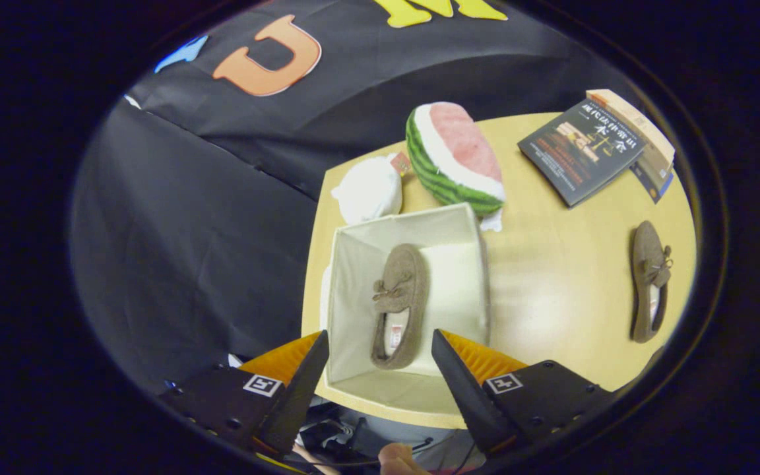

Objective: Open the storage box then place both shoes into the box .Put the left shoe in first, then the right shoe, with the right side of both shoes facing outward in a uniform manner.

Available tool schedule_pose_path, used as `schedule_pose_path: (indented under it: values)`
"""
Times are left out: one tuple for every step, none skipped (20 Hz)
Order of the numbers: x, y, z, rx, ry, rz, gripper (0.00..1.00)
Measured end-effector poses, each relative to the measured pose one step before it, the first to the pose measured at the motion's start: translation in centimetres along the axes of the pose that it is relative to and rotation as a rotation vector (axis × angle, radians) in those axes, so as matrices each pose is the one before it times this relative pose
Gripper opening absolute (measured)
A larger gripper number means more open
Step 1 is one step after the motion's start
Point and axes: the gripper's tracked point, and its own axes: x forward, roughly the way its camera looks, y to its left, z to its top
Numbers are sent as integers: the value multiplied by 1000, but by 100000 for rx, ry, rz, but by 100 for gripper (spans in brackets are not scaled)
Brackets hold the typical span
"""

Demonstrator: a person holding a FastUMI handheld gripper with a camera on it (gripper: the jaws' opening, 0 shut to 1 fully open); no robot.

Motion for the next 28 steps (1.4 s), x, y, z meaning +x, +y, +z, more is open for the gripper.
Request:
schedule_pose_path:
  values:
    - [-1312, -1614, 604, -185, -1476, -366, 96]
    - [-1057, -1909, 506, 315, -1235, -1195, 96]
    - [-821, -2107, 501, 813, -1032, -1344, 96]
    - [-590, -2284, 365, 1067, -448, -1591, 96]
    - [-534, -2593, 337, 1097, 126, -2580, 96]
    - [-364, -2609, 411, 498, -366, -2584, 96]
    - [-183, -2746, 302, 39, 75, -3215, 96]
    - [-189, -2661, 124, -9, 359, -3715, 96]
    - [-25, -2855, 141, 308, 679, -3644, 96]
    - [100, -2219, 93, 702, 248, -3461, 96]
    - [163, -2556, 194, 683, 268, -2895, 96]
    - [278, -2276, 262, 827, 328, -2784, 96]
    - [206, -2171, 264, 249, -404, -2392, 96]
    - [269, -2099, 186, 146, -183, -3052, 96]
    - [497, -2014, 203, 633, -367, -2631, 97]
    - [640, -1546, -98, 705, 348, -2114, 96]
    - [659, -1494, -264, 339, 1230, -1956, 96]
    - [765, -1247, -447, 140, 1708, -1350, 96]
    - [710, -891, -394, 100, 1757, -217, 97]
    - [919, -747, -548, -269, 2351, -292, 96]
    - [991, -893, -425, -438, 1681, -1148, 97]
    - [939, -909, -101, 269, 932, -1653, 97]
    - [804, -321, -84, 1231, 1104, 633, 98]
    - [632, -244, -231, 1394, 1560, 356, 98]
    - [539, -221, 142, 1238, 514, -203, 98]
    - [494, -73, 4, 400, 113, -247, 99]
    - [299, -2, -81, -455, 427, -467, 96]
    - [359, 263, -141, -1087, 565, 137, 95]
